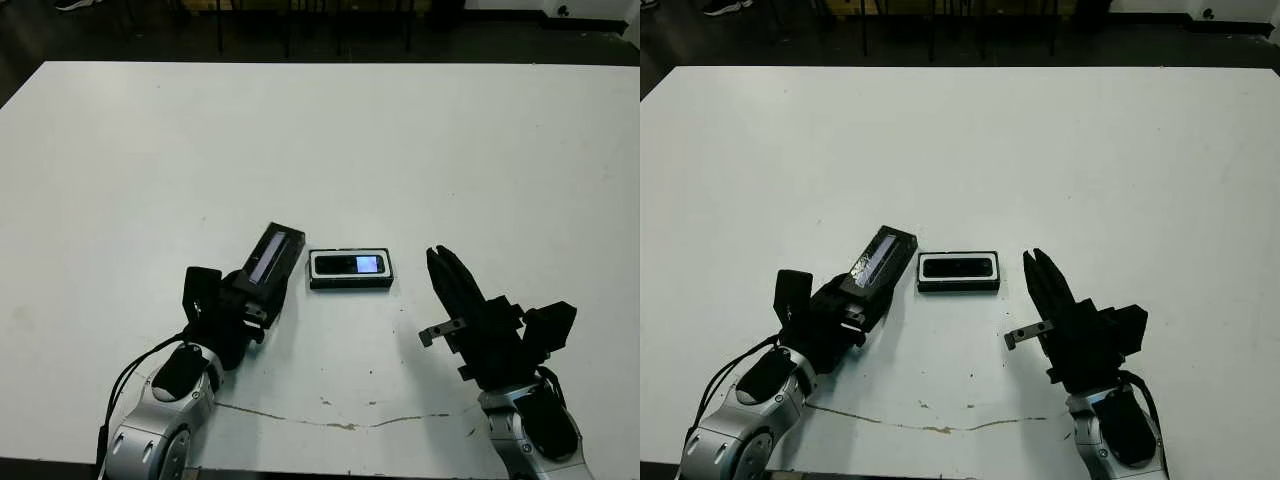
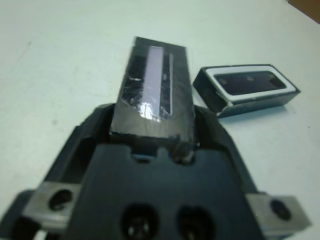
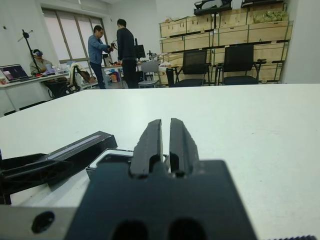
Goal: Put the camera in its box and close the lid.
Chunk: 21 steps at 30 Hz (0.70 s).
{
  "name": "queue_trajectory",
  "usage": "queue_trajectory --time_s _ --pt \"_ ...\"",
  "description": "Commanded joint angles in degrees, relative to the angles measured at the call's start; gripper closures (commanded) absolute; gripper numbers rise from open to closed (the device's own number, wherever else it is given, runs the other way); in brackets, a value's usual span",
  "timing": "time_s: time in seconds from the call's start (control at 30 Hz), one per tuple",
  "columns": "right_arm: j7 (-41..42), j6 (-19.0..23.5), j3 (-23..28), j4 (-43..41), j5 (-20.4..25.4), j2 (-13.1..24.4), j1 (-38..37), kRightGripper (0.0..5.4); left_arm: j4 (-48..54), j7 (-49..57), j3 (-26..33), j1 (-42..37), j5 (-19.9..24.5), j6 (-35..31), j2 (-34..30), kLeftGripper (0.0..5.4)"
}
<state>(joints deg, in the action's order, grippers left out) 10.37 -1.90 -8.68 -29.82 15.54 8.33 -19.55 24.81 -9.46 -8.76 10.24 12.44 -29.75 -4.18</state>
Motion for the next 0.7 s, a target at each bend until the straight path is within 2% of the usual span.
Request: queue_trajectory --time_s 0.03,0.4,0.53,0.7 --pt "0.27 -0.68 0.29 1.57 0.33 -0.74 -5.67 5.40 -2.19 -1.47 0.18 1.52 -0.04 -0.04 -1.57 2.68" --pt "0.41 -1.74 0.31 2.66 0.16 -0.90 -5.47 5.40 -0.30 -6.28 2.15 -0.45 -1.27 3.54 -7.47 2.68" --pt "-0.17 -0.88 0.16 1.86 -0.02 -0.82 -5.59 5.40 -1.26 -10.71 5.47 -6.13 -0.20 5.61 -11.65 2.68" --pt "0.36 -1.37 0.42 2.20 -0.02 -0.53 -5.39 5.40 -10.10 -25.17 7.87 -17.57 3.56 9.65 -19.92 2.68"
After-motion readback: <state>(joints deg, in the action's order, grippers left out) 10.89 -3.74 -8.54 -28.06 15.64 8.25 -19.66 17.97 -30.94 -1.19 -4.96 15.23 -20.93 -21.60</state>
